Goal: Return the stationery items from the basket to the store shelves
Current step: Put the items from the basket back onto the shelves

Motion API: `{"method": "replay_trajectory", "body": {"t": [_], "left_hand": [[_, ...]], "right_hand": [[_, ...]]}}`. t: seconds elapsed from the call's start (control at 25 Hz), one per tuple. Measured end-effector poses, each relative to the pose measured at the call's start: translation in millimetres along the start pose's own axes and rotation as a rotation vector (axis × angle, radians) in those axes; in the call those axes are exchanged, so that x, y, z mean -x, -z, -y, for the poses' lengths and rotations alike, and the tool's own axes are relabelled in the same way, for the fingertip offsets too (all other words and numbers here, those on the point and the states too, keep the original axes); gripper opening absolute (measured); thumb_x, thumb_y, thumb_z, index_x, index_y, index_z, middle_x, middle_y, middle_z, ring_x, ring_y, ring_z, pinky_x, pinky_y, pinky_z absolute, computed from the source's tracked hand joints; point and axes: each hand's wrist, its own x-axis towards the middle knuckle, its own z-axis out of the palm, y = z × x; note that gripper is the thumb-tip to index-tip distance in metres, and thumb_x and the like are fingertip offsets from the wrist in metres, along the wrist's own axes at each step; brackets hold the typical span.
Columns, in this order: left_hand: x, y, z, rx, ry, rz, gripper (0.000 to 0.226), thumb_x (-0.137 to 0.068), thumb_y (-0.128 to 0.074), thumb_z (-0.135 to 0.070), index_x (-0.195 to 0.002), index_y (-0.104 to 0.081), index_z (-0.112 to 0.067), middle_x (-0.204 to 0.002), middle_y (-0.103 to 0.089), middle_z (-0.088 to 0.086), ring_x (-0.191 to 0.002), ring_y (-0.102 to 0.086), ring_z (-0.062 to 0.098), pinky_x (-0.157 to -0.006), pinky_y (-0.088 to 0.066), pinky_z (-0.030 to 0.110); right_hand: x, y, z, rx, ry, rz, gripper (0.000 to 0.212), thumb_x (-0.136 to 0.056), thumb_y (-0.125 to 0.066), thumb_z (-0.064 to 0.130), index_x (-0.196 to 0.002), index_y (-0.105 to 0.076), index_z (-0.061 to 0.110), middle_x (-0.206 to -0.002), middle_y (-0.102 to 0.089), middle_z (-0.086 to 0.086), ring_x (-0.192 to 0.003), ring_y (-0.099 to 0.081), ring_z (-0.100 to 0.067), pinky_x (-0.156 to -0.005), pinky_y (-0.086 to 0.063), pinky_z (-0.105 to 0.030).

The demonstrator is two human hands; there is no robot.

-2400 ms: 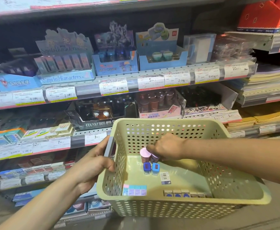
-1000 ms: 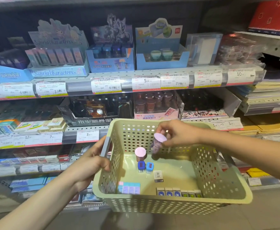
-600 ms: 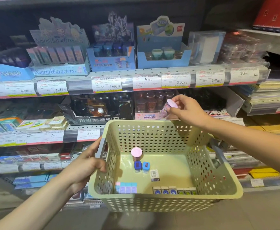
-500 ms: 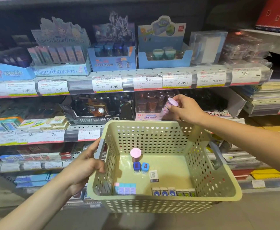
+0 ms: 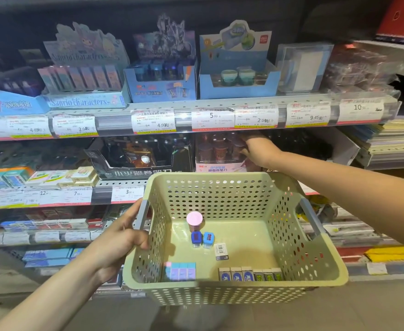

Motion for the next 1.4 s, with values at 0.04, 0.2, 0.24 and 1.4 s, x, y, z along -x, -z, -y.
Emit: {"method": "replay_trajectory", "body": {"t": [0.04,0.2,0.24,1.4], "left_hand": [[0.0,-1.4,-0.6,0.001,0.000,-0.003,0.098,-0.046,-0.048,0.008,-0.130,-0.049,-0.041,-0.085,-0.059,0.020,-0.045,-0.055,0.019,-0.042,-0.046,0.027],[-0.9,-3.7,-1.0,0.011,-0.003,-0.040,0.097,-0.044,-0.048,0.008,-0.127,-0.051,-0.042,-0.075,-0.059,0.017,-0.047,-0.053,0.021,-0.049,-0.045,0.030],[-1.5,-4.3,-1.2,0.010,-0.002,-0.044,0.097,-0.043,-0.048,0.008,-0.127,-0.051,-0.042,-0.075,-0.060,0.017,-0.049,-0.052,0.022,-0.051,-0.045,0.031],[-4.8,-2.9,-3.4,0.013,-0.059,0.073,0.084,-0.045,-0.046,0.009,-0.113,-0.062,-0.038,-0.091,-0.062,0.020,-0.062,-0.056,0.028,-0.052,-0.049,0.032]], "right_hand": [[-2.2,0.0,0.1,-0.019,0.003,0.010,0.032,-0.090,-0.050,0.008,-0.121,-0.052,0.011,-0.115,-0.059,-0.017,-0.094,-0.060,-0.034,-0.077,-0.052,-0.038],[-5.6,-4.9,0.6,-0.085,-0.005,0.077,0.029,-0.092,-0.048,0.008,-0.120,-0.053,0.013,-0.113,-0.057,-0.013,-0.079,-0.053,-0.022,-0.065,-0.047,-0.030],[-5.3,-4.9,1.5,-0.073,-0.004,0.083,0.028,-0.093,-0.047,0.008,-0.121,-0.053,0.012,-0.112,-0.058,-0.014,-0.080,-0.052,-0.021,-0.066,-0.046,-0.030],[65.1,15.1,21.6,0.089,0.494,-0.109,0.044,-0.093,-0.033,0.039,-0.120,-0.057,0.013,-0.114,-0.056,-0.005,-0.106,-0.053,-0.020,-0.092,-0.040,-0.035]]}}
